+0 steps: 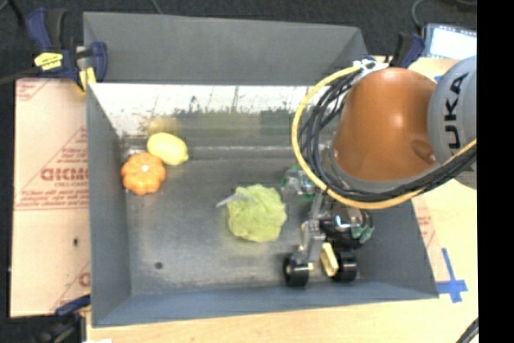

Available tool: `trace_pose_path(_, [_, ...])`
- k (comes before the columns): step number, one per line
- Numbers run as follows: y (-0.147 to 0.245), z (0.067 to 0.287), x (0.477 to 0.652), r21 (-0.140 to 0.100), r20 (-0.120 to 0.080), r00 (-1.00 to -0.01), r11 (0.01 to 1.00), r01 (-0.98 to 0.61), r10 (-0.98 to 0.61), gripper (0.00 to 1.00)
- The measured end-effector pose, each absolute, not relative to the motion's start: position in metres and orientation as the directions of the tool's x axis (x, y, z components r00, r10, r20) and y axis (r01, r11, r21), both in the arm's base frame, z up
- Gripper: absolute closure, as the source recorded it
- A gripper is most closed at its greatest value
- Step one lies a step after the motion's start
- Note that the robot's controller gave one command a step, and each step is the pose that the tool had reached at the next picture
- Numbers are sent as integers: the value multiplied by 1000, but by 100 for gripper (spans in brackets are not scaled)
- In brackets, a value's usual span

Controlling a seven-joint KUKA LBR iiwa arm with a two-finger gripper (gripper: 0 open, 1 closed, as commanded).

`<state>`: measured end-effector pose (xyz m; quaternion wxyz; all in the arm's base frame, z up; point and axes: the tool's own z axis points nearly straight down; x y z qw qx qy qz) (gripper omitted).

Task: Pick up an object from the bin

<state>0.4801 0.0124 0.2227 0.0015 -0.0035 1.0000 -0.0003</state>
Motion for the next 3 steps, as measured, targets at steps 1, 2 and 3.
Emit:
trace_pose_path(1, [17, 176, 498, 1, -9, -1000, 1000, 14, 14, 0])
trace_pose_path(2, [97, 139, 559, 1, -6, -994, 994, -107, -107, 100])
trace_pose_path(3, [97, 139, 559, 1, -6, -994, 994, -106, -106, 0])
